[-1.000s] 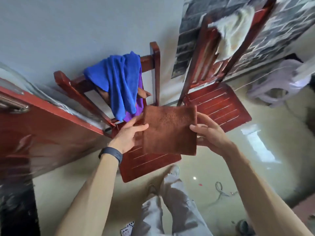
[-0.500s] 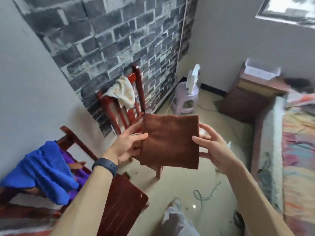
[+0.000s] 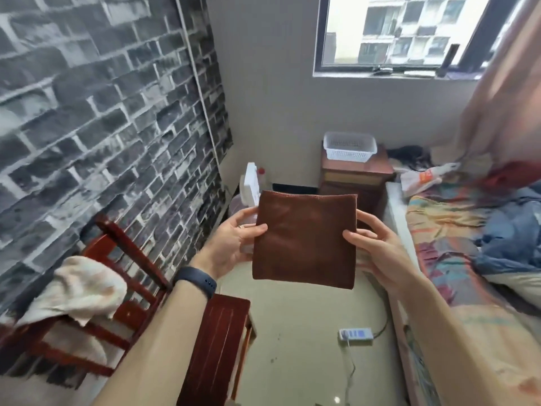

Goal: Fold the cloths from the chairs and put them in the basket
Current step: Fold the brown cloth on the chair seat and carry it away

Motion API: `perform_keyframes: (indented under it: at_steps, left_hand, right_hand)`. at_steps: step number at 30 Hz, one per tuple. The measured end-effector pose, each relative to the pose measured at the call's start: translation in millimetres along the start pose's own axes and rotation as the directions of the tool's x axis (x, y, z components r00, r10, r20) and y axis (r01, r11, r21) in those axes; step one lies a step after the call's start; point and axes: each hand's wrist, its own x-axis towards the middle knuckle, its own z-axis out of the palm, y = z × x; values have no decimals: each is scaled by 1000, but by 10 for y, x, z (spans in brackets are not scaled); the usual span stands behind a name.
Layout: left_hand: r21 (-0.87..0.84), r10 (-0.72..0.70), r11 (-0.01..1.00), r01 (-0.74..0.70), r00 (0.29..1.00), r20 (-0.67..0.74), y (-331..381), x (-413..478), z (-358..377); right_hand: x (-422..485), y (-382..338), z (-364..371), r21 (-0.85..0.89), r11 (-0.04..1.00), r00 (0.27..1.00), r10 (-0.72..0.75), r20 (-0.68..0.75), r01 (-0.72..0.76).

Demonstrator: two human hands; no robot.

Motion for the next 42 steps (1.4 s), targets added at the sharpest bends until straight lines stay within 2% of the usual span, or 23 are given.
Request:
perform_keyframes:
  at_steps: [10,22,31,42]
  left_hand:
    - [20,-87,996,87,995,43,265,1926,358]
    - [135,-219,971,197,959,178,772,4952,486]
    - [201,-330,933,298,933,147,817,6764,908]
    - [210,-512,834,510,857,-50,473,9083,1590]
  right_hand:
    - [1556,-212,-771,26,997,993,68,-94,-66]
    - [4084,-463,-1519,30,988,962,157,-223,-154]
    - [5585,-656,-2222,25,962,911,266,-316,-272]
    - [7948,-255,-3599,63,837,789,536,-302,-544]
